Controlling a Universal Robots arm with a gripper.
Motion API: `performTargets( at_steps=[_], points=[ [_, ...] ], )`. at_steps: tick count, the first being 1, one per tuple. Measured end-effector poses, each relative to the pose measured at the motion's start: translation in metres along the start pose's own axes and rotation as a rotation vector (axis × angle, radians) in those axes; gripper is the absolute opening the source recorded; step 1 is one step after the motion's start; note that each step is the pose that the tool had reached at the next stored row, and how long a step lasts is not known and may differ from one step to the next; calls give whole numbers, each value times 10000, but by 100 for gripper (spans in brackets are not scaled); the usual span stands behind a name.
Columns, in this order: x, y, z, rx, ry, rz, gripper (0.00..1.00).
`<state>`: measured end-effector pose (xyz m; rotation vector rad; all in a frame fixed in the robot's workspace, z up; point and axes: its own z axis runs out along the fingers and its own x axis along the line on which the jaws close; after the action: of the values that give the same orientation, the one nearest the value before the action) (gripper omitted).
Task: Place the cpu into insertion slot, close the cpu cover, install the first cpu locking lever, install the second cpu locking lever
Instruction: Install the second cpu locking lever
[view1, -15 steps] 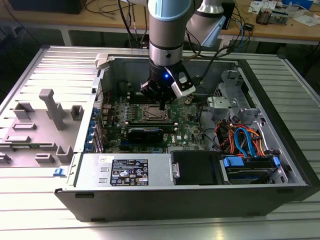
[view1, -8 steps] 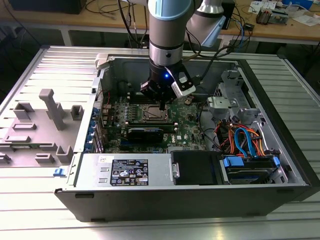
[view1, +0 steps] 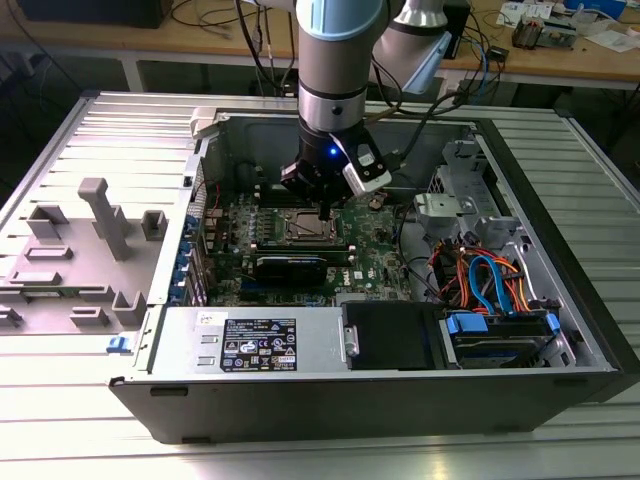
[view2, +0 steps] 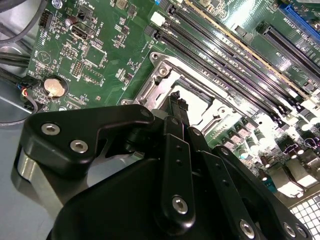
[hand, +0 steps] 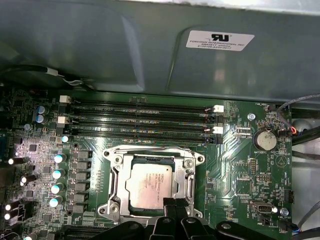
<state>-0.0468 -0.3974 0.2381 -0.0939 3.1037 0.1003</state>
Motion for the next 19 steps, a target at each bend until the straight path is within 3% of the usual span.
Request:
performTargets(
  at_steps=[6, 11, 13, 19],
  points=[
    [-1, -5, -45, -2, -1, 1, 11],
    [3, -68, -49, -2, -1, 1, 11],
    [6, -121, -51, -2, -1, 0, 11],
    [13, -160, -90, -2, -1, 0, 11]
  ],
)
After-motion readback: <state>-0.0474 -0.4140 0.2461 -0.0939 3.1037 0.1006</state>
